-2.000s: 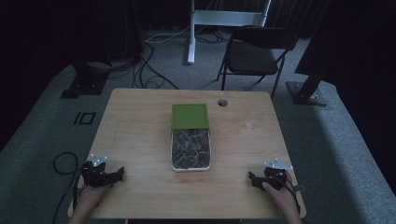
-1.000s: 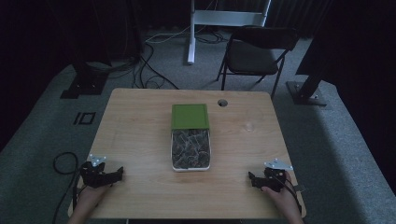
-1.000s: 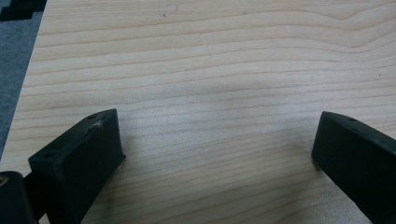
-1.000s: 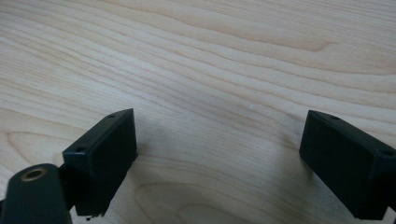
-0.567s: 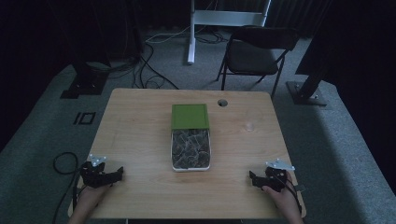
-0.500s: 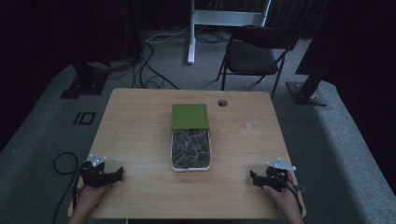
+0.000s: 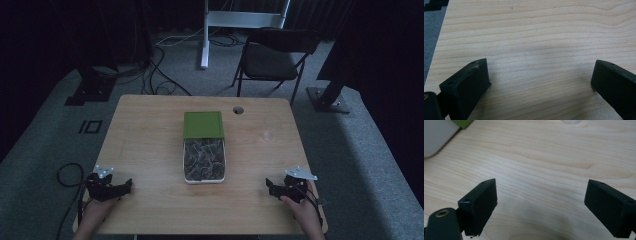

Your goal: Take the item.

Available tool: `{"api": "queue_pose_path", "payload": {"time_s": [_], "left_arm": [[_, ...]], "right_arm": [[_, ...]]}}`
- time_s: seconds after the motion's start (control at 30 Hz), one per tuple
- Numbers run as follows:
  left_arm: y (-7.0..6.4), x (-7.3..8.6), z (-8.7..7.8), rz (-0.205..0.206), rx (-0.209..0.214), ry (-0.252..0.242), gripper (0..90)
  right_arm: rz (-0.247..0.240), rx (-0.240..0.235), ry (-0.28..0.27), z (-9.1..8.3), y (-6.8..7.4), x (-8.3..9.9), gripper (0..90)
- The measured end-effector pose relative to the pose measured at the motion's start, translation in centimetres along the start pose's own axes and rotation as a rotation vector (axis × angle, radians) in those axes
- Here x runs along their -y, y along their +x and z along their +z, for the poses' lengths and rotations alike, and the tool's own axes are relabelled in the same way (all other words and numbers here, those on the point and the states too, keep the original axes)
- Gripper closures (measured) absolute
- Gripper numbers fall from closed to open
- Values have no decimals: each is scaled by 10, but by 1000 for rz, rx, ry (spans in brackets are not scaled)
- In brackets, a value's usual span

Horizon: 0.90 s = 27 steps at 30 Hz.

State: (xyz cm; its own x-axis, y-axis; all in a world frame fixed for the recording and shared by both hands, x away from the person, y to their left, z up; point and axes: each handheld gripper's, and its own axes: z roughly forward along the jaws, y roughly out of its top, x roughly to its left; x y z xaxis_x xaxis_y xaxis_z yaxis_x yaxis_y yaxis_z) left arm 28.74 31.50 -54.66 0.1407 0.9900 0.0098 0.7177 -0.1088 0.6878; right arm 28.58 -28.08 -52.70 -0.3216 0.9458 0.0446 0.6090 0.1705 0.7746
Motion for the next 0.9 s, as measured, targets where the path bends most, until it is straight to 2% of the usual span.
{"api": "queue_pose_path", "payload": {"time_s": [0.27,0.33,0.37,0.5,0.9], "left_arm": [[0,0,0,0,0,0,23],[0,0,0,0,0,0,23],[0,0,0,0,0,0,23],[0,0,0,0,0,0,23],[0,0,0,0,0,0,23]], "right_arm": [[-14,-5,-8,-2,5,-8,109],[-3,-8,-8,-2,6,-9,109],[15,-24,-15,-3,7,-12,109],[1,-24,-21,-4,11,-16,109],[-30,-67,-74,-8,30,-39,109]]}}
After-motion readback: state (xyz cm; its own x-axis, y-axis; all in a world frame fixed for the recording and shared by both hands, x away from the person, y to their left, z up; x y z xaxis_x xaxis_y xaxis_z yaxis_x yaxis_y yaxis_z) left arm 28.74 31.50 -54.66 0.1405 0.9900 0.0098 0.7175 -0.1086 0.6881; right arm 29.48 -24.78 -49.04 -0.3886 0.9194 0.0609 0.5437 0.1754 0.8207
